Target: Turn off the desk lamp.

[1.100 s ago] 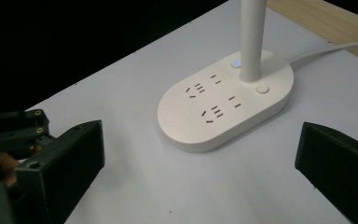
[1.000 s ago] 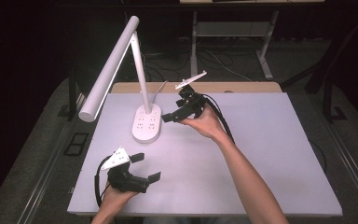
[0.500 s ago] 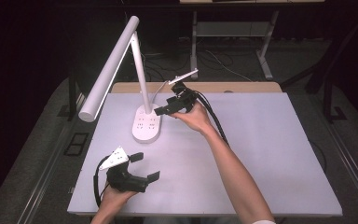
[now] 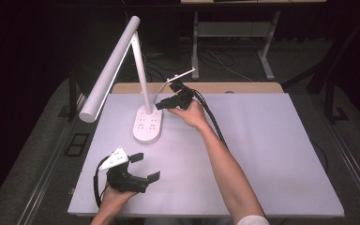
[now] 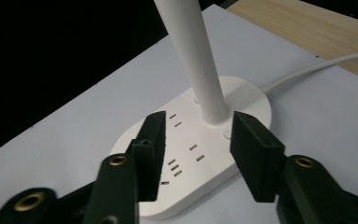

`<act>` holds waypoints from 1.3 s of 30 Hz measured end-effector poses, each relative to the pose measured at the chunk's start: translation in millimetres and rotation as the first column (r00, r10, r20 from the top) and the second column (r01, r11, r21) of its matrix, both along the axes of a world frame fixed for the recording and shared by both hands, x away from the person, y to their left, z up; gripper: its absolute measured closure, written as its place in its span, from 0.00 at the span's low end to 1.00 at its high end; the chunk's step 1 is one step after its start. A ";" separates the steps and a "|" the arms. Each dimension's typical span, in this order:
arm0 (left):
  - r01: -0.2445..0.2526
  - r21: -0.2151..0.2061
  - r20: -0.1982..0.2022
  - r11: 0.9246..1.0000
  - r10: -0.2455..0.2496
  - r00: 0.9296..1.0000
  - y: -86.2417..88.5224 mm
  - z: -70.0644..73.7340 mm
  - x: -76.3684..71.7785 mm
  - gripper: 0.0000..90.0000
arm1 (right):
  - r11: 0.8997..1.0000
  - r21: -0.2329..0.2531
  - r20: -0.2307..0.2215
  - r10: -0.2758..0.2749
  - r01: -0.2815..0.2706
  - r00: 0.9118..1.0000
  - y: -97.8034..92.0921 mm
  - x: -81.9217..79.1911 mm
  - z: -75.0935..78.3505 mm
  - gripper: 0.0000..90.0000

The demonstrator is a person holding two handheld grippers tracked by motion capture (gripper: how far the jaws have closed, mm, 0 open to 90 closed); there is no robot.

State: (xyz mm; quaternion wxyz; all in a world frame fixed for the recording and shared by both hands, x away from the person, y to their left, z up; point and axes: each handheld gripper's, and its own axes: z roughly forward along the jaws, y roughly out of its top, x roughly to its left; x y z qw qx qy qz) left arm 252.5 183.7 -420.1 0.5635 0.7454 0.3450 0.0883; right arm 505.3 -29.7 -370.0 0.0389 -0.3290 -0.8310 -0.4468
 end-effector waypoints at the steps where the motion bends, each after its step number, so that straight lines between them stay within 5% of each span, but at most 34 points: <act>1: 0.001 0.000 0.000 1.000 -0.001 1.000 0.1 0.0 0.1 0.00 | 1.000 0.000 0.000 0.000 0.000 1.000 0.0 0.0 0.0 0.69; 5: 0.000 -0.001 0.002 1.000 0.000 1.000 0.7 0.1 0.4 0.00 | 1.000 0.005 -0.008 -0.017 0.017 1.000 1.4 5.4 -7.4 0.86; 12: -0.006 -0.009 0.001 1.000 0.006 1.000 1.8 0.2 0.3 0.00 | 0.999 0.023 -0.025 -0.037 0.037 0.999 3.8 9.9 -17.7 1.00; 24: -0.002 -0.008 0.001 1.000 0.002 1.000 2.1 0.3 0.4 0.00 | 0.993 0.015 -0.053 -0.113 0.113 0.992 13.3 17.7 -37.4 1.00; 39: -0.007 -0.018 0.000 1.000 0.007 1.000 2.9 0.6 0.6 0.00 | 0.990 -0.003 -0.055 -0.143 0.143 0.988 29.7 21.4 -56.6 1.00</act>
